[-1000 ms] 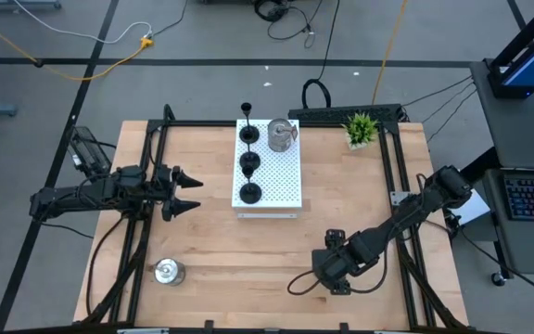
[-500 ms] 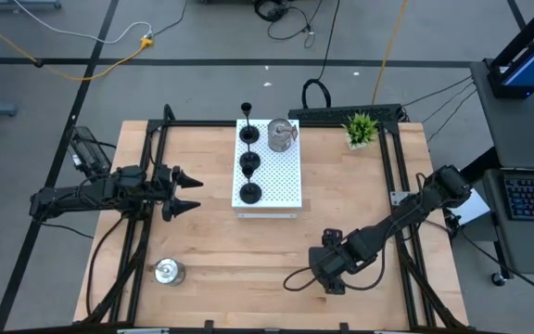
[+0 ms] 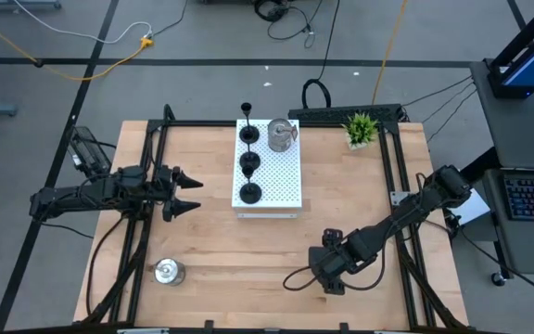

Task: Pick & Place candle stick holders
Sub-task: Put the right silver scented candle on the shelf aligned with the other silver scented candle, then put the silver scented candle on the shelf aligned with the other silver scented candle

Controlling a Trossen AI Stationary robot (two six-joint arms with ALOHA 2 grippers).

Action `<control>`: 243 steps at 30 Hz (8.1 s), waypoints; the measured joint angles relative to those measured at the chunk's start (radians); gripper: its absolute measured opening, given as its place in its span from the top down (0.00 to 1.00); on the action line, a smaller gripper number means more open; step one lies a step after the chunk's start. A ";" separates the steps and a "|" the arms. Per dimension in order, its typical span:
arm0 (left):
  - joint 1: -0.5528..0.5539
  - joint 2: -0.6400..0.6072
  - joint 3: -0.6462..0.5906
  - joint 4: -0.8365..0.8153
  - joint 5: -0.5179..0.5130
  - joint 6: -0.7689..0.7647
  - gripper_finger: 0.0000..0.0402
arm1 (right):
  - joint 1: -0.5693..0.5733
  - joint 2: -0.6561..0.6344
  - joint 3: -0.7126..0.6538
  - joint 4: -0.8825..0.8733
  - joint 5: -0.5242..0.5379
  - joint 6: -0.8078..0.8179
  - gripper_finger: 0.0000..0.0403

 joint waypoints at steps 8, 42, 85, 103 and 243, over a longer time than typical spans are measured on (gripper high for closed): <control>0.000 0.000 0.000 0.000 0.000 0.004 0.02 | 0.000 0.000 0.000 0.000 0.029 -0.012 0.01; 0.000 0.000 0.000 0.004 0.000 -0.002 0.02 | -0.052 -0.001 -0.076 0.074 -0.061 -0.061 0.02; 0.000 0.000 0.000 0.005 -0.001 -0.007 0.02 | -0.165 -0.124 -0.040 -0.010 -0.088 -0.143 0.13; 0.000 0.000 0.000 0.005 -0.001 -0.012 0.02 | -0.521 -0.140 0.423 -0.324 0.058 -0.531 0.13; 0.000 0.000 0.000 0.066 -0.010 -0.220 0.02 | -0.758 -0.510 0.190 0.148 0.028 -0.679 0.95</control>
